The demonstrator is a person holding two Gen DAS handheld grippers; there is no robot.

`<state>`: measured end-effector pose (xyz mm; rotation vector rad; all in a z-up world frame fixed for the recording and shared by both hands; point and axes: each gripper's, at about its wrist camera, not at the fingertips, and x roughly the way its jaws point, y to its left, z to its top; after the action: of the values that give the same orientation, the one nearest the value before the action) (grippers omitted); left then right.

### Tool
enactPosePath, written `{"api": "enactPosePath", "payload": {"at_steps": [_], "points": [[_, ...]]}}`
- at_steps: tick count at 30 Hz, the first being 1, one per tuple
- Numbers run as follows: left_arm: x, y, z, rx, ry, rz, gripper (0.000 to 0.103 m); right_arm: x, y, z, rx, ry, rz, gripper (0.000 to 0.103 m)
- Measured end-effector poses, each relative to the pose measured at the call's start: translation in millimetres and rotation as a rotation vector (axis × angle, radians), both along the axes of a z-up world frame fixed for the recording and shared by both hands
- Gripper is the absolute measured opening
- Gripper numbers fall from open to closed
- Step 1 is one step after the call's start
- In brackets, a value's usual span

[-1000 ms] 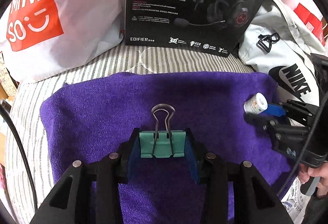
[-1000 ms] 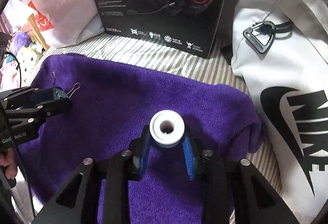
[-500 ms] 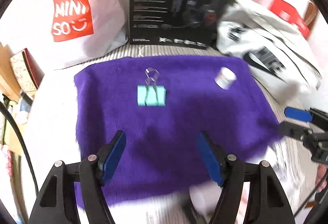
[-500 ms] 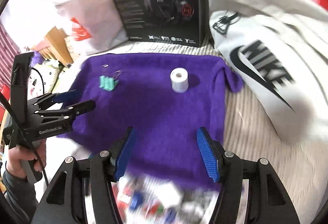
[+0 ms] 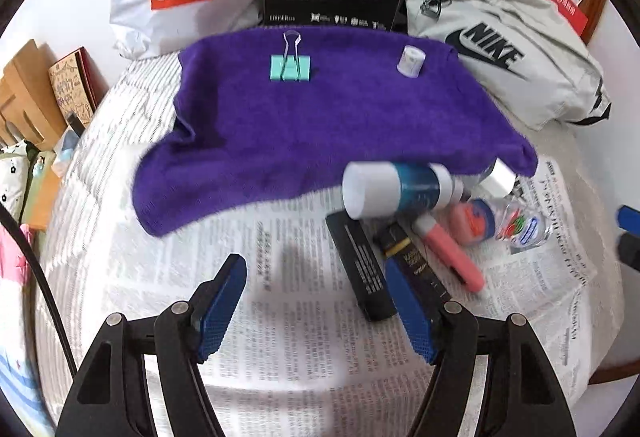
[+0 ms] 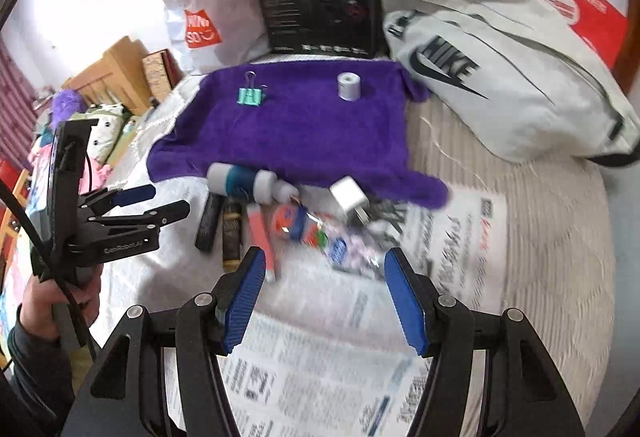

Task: Organize rigid objects
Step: 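Grasp the black rectangular case with the left tool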

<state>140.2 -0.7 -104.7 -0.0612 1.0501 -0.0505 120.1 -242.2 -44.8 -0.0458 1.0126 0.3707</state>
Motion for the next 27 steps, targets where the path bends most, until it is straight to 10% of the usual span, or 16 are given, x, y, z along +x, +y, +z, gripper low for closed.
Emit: {"api": "enactPosePath", "payload": {"at_steps": [23, 27], "points": [[9.6, -6.8, -32.3, 0.064, -0.007, -0.024, 0.068, -32.1, -39.5, -21.4, 0.007, 0.064, -0.105, 0.062], [14.0, -18.7, -30.4, 0.075, -0.02, -0.066, 0.037, -20.3, -42.9, -24.3, 0.018, 0.026, -0.105, 0.062]]}}
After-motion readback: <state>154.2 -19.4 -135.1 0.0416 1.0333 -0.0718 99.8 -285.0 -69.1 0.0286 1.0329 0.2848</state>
